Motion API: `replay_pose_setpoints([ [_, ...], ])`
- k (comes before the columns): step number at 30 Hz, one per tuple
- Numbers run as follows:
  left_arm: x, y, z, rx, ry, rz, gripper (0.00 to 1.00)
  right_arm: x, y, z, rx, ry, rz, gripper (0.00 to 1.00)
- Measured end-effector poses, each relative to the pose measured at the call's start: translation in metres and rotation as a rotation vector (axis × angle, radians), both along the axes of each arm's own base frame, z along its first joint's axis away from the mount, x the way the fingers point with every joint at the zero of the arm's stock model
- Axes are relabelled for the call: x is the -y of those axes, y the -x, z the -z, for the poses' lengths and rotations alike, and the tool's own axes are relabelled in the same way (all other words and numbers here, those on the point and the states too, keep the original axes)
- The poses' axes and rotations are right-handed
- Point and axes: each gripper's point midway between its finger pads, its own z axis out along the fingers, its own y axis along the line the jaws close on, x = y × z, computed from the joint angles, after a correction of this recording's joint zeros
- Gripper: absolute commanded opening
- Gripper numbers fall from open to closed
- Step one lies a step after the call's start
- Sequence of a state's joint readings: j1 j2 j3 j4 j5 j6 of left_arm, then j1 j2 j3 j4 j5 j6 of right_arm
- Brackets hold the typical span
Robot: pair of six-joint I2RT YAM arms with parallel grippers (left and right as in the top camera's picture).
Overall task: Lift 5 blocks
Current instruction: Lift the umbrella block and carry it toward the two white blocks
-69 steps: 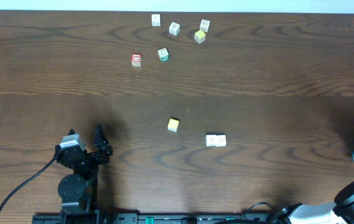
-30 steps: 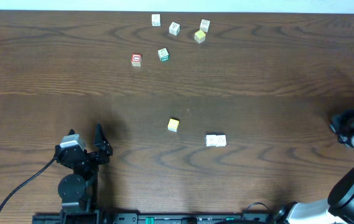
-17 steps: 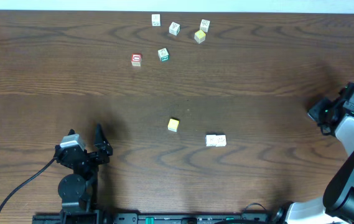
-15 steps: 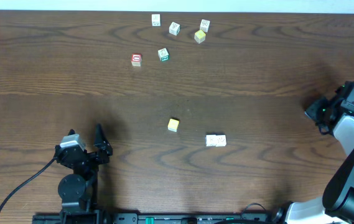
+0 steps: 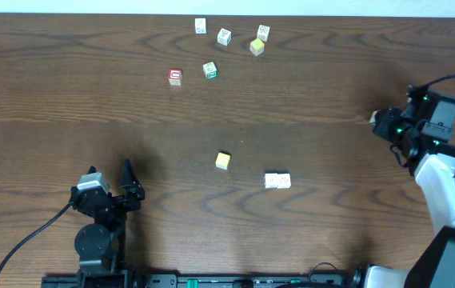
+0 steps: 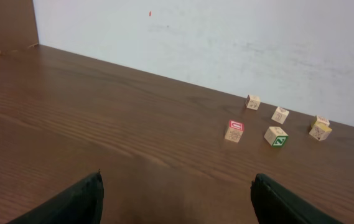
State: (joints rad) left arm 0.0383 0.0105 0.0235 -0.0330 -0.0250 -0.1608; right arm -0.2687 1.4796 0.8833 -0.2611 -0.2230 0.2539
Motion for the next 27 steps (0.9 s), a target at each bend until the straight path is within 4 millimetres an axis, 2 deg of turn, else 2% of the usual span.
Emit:
replay_pose_setpoints([
  [7, 0.0, 0.0, 0.0, 0.0, 0.0, 0.0, 0.76, -0.038, 0.019, 0.013, -0.102, -0.016, -0.107, 0.15],
  [14, 0.0, 0.0, 0.0, 0.0, 0.0, 0.0, 0.76, -0.06, 0.043, 0.028, -0.219, -0.019, -0.188, 0.12],
  [27, 0.0, 0.0, 0.0, 0.0, 0.0, 0.0, 0.76, -0.088, 0.061, 0.011, -0.222, 0.023, -0.281, 0.11],
])
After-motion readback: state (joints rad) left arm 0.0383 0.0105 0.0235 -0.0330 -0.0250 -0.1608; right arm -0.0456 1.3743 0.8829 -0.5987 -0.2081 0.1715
